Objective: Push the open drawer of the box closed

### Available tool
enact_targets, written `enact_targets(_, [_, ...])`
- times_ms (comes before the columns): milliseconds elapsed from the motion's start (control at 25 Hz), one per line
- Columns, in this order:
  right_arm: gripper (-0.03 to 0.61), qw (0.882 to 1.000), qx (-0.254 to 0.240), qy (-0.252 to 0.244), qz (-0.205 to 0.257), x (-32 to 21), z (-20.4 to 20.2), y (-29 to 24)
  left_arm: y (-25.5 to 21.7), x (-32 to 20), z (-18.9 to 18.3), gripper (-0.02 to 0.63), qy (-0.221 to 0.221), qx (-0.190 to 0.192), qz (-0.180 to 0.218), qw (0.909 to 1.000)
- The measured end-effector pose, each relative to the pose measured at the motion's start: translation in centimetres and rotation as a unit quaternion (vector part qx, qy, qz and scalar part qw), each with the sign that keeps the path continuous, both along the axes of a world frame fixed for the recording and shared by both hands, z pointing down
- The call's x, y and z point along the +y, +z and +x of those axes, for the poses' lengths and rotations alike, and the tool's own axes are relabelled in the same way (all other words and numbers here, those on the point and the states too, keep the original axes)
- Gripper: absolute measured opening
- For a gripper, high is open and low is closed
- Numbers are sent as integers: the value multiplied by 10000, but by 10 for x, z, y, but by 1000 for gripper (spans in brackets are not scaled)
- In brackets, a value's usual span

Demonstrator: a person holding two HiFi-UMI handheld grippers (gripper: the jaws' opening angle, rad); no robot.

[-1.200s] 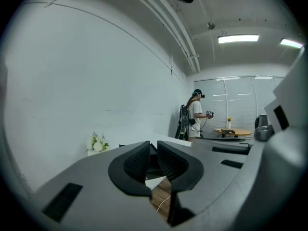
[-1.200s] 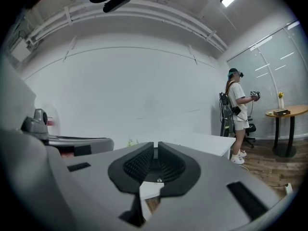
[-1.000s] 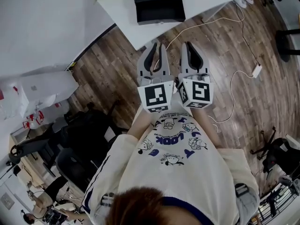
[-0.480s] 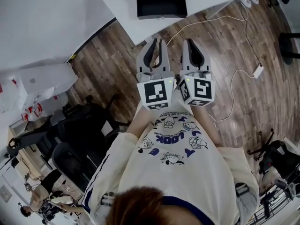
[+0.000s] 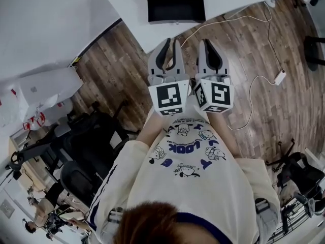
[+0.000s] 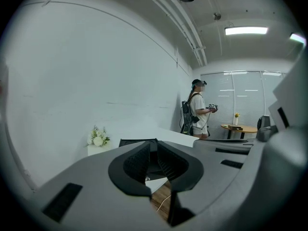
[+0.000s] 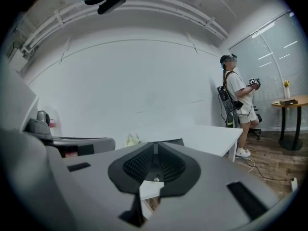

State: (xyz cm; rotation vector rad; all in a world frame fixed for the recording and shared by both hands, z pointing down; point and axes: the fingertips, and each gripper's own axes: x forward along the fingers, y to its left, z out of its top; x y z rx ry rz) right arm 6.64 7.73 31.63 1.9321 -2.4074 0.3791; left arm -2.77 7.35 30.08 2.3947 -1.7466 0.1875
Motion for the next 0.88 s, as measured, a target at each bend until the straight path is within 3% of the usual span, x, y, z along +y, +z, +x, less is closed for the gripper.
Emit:
enact_targets(600, [44,9995,53,-17,-317,-83,3,27,33,-76,11,55,170,37,-421,9990])
enact_targets(880, [44,9988,42,25,-482,-102,9,36,51,-88,15,55,244,50,-766,9968])
